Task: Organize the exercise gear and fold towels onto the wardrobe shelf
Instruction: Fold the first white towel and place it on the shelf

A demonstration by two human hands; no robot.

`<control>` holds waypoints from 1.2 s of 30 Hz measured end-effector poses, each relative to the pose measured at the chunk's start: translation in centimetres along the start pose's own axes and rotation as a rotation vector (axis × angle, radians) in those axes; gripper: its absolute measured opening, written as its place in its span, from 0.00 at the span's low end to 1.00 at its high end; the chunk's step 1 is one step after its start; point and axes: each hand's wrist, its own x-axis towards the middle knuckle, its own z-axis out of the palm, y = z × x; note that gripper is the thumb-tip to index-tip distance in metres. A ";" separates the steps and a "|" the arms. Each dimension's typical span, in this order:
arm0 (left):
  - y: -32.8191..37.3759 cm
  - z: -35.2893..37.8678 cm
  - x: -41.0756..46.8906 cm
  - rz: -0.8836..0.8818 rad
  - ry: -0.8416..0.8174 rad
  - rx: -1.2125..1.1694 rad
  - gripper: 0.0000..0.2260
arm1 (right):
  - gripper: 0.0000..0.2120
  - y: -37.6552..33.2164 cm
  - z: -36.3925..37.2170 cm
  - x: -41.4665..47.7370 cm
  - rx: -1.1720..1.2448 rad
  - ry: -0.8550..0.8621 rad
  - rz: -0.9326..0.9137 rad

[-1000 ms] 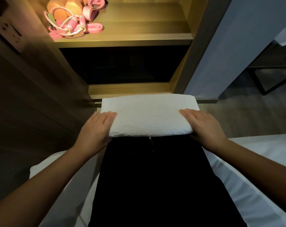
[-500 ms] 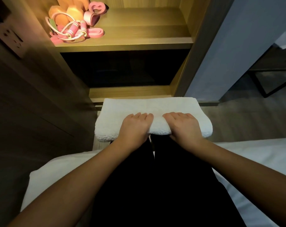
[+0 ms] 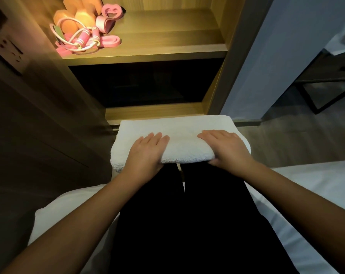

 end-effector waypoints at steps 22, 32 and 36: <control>0.9 1.6 -1.5 -0.094 0.114 -0.057 0.37 | 0.19 4.7 1.3 -1.7 1.734 -0.079 1.235; 0.3 1.8 -1.6 -0.070 0.157 -0.110 0.36 | 0.13 -3.1 2.0 -2.0 2.446 0.545 1.089; -0.2 2.0 -1.4 -0.045 0.173 -0.140 0.34 | 0.20 -6.1 3.0 -0.7 2.507 0.421 1.056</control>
